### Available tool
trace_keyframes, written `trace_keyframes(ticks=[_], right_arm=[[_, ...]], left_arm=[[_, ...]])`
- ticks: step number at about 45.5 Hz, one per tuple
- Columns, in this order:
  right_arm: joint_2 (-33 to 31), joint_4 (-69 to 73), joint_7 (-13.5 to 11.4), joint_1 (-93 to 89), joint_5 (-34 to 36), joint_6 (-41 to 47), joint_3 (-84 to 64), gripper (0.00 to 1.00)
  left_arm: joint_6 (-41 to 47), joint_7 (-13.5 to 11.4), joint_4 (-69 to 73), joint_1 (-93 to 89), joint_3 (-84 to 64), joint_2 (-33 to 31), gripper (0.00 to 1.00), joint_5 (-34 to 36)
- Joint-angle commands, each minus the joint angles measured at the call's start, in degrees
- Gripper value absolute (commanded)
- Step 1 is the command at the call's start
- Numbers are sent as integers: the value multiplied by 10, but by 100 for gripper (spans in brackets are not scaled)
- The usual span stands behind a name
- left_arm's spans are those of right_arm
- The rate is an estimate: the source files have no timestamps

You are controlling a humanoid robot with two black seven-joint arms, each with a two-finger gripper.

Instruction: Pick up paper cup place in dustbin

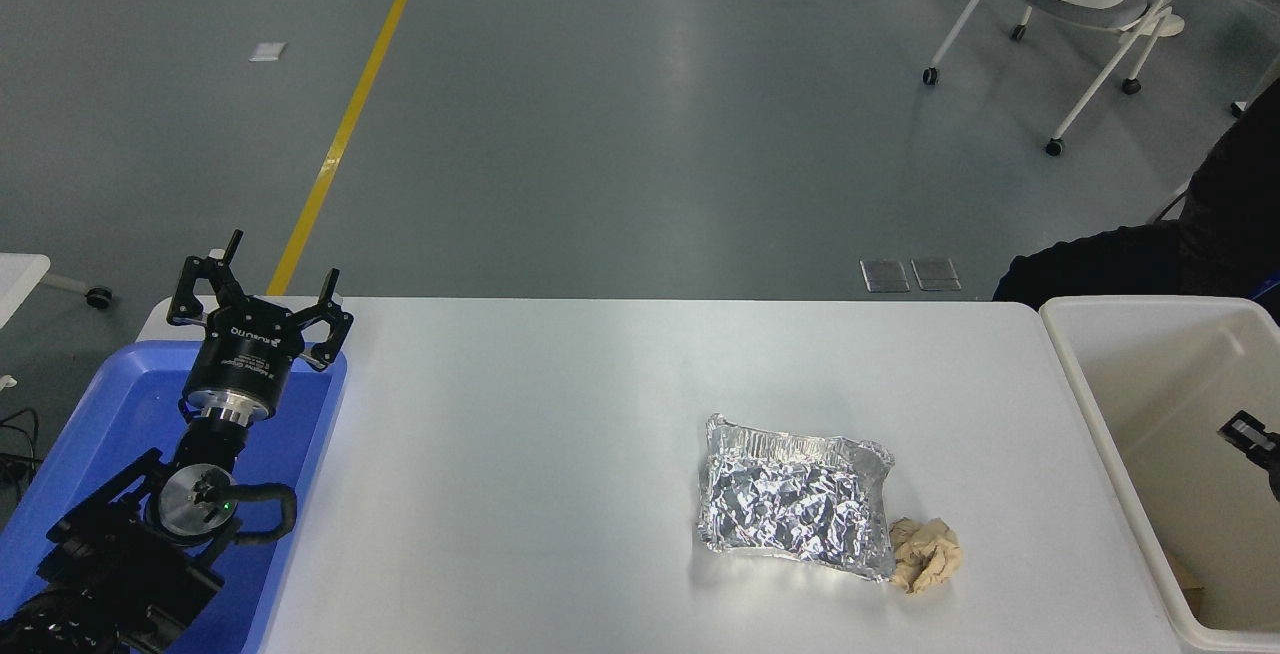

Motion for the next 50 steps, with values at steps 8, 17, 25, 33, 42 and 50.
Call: trace_keyframes(ticks=[8,17,25,33,42,50], right_arm=[[-117,294,0,355,3,146,-290,100],[-111,460,0,608,28,221,-436,100],[-9,552,0,783,155,326,-529,100],[95,619,0,876,212,379,-537,100],[194,653,0,952,295,419,-538,100],[270,655,0,974,354,424,-534,100]], left_arm=[[-1,1,0,-1,3,0,100,0],[-1,1,0,-2,3,0,100,0],[-1,0,1,0,3,0,100,0],[0,0,1,1,1,0,100,0],[0,0,1,1,1,0,100,0],[0,-1,1,1,0,0,100,0]])
